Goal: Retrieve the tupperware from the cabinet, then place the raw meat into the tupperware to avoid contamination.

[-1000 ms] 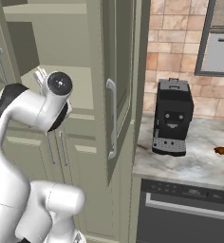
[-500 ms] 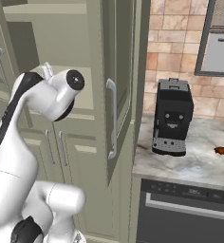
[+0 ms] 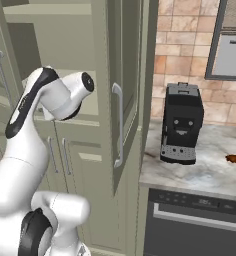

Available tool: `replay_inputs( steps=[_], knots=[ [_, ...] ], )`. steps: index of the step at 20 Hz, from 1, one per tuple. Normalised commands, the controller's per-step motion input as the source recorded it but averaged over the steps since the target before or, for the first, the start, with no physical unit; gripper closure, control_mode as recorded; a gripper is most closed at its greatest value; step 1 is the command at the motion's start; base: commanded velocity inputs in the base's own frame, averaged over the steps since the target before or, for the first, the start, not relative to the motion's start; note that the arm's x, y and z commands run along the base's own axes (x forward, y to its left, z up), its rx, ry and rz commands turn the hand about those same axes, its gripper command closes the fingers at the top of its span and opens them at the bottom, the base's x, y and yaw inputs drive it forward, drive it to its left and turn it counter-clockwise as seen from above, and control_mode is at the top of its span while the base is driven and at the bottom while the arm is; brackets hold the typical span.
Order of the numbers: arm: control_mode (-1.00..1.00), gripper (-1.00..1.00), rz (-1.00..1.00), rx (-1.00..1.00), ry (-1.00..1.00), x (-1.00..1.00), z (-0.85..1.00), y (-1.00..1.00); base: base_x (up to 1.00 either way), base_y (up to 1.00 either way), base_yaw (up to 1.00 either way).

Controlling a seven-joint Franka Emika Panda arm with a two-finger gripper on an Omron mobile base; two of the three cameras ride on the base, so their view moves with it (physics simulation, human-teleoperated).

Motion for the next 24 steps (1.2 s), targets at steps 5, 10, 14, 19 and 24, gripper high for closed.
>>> replay_inputs(
  steps=[5, 10, 14, 19, 24],
  knots=[
    [-1.00, -1.00, 0.25, 0.05, 0.19, -0.10, -0.02, 0.53, 0.00, 0.00, 0.00],
    [-1.00, -1.00, 0.26, 0.05, 0.19, -0.25, -0.01, 0.54, 0.00, 0.00, 0.00],
    [-1.00, -1.00, 0.25, 0.06, 0.19, -0.41, 0.00, 0.52, 0.00, 0.00, 0.00],
    [-1.00, -1.00, 0.21, 0.04, 0.16, -0.50, -0.09, 0.57, 0.00, 0.00, 0.00],
    [-1.00, -1.00, 0.08, 0.01, 0.13, -0.32, -0.24, 0.85, 0.00, 0.00, 0.00]
  ],
)
